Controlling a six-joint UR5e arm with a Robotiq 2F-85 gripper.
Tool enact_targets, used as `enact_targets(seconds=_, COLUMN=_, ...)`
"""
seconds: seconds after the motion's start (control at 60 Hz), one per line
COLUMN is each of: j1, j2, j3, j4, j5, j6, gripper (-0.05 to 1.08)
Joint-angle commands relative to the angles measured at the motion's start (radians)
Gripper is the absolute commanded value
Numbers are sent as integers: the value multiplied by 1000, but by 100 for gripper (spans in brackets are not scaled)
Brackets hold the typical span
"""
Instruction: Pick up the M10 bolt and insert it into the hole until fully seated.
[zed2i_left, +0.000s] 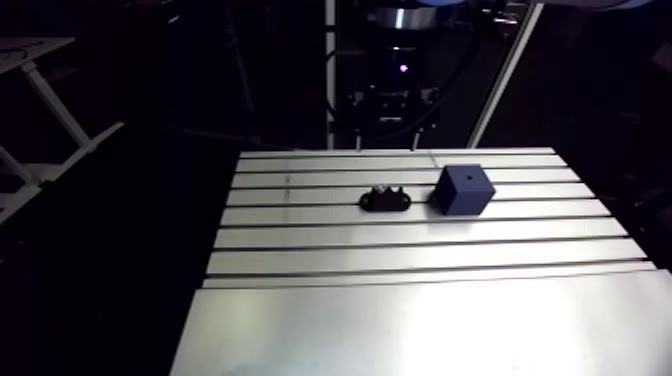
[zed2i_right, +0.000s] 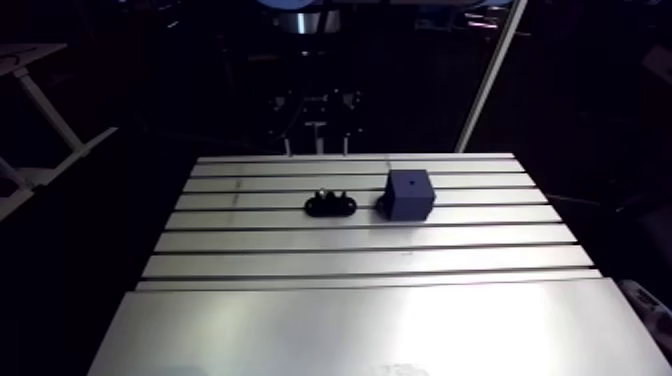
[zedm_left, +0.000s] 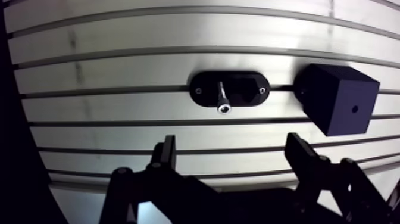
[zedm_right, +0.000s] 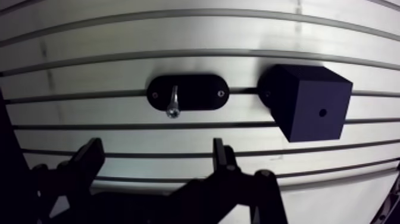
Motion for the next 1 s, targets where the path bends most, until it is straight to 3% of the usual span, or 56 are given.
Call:
enact_targets(seconds=0.017, j1=1, j2=10, j3=37, j4=-38, j5=0, j6=-1, gripper=1)
enact_targets(seconds=0.283, j1=1, j2=30, j3=44, j4=-63, j5=0, j6=-3, gripper=3)
enact_targets(seconds=1.0, j1=1, j2=64, j3=64, j4=-85, j5=0, j6=-1, gripper=30)
